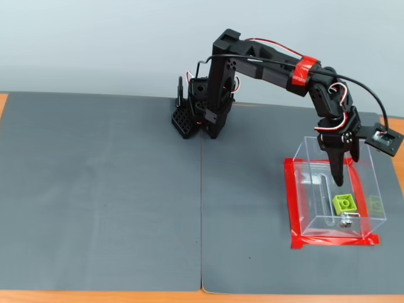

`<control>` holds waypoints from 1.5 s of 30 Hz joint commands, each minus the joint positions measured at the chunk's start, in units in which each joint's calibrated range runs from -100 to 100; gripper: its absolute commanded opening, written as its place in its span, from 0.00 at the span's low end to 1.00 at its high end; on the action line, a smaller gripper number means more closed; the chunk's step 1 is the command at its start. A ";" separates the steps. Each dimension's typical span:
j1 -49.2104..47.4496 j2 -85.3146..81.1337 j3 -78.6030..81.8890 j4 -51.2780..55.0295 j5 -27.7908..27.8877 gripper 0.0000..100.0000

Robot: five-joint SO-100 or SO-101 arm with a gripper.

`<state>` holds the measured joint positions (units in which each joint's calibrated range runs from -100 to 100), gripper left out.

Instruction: Pick the green lego block and place it into the transparent box

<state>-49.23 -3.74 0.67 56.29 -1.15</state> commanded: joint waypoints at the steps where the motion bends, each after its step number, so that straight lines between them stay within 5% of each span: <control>1: 2.04 -4.70 -3.25 0.14 0.08 0.26; 12: 11.74 -15.63 0.19 0.31 -0.02 0.07; 45: 47.92 -90.84 70.02 -0.73 0.24 0.07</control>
<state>-2.87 -88.95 67.04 56.29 -1.20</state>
